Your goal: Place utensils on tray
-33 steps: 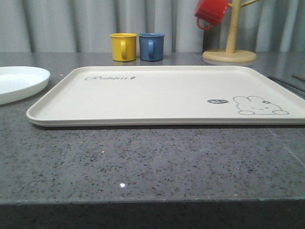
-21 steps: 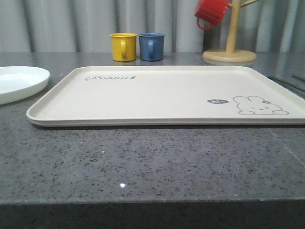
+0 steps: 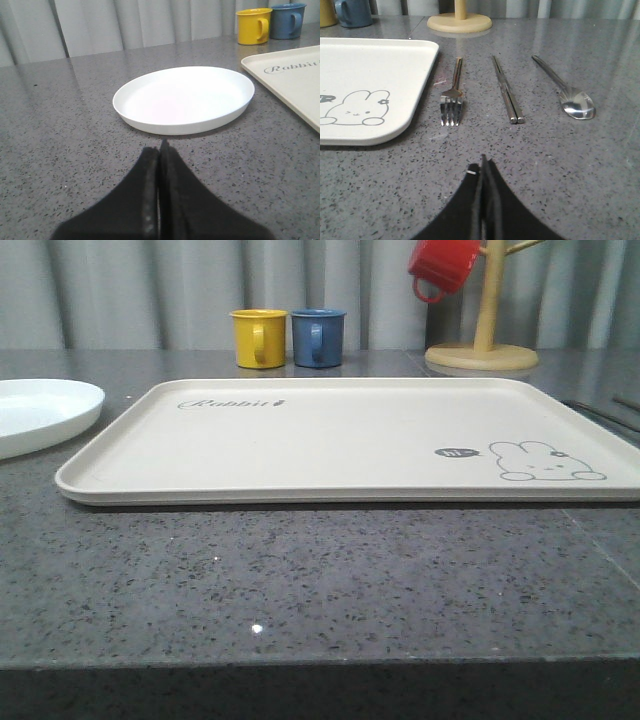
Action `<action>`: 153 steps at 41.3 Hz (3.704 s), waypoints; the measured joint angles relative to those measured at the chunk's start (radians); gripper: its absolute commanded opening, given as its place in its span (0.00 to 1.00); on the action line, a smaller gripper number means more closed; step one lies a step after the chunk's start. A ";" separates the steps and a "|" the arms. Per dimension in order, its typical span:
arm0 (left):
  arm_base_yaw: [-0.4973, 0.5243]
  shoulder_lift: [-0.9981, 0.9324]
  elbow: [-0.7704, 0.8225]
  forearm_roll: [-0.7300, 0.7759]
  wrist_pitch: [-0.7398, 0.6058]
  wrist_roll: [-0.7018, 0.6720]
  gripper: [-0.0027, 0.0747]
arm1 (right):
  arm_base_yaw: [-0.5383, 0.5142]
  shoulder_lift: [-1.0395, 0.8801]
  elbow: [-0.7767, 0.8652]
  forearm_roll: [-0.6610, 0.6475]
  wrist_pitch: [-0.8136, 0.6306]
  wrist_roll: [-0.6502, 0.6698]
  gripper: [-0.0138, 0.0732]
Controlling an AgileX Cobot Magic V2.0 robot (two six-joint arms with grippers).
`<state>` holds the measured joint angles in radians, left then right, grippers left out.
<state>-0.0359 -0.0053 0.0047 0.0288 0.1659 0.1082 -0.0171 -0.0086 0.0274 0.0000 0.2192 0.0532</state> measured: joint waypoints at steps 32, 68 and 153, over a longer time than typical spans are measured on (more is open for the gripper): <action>0.000 0.000 -0.158 0.000 -0.217 0.000 0.01 | 0.000 0.000 -0.145 0.000 -0.112 -0.002 0.03; 0.000 0.420 -0.506 0.000 0.099 0.000 0.56 | 0.000 0.455 -0.548 0.000 0.142 -0.002 0.48; -0.223 1.582 -1.172 0.009 0.753 0.096 0.53 | 0.000 0.455 -0.548 0.000 0.144 0.000 0.87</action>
<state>-0.2591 1.5771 -1.1672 0.0375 0.9186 0.2041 -0.0171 0.4467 -0.5201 0.0000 0.3627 0.0531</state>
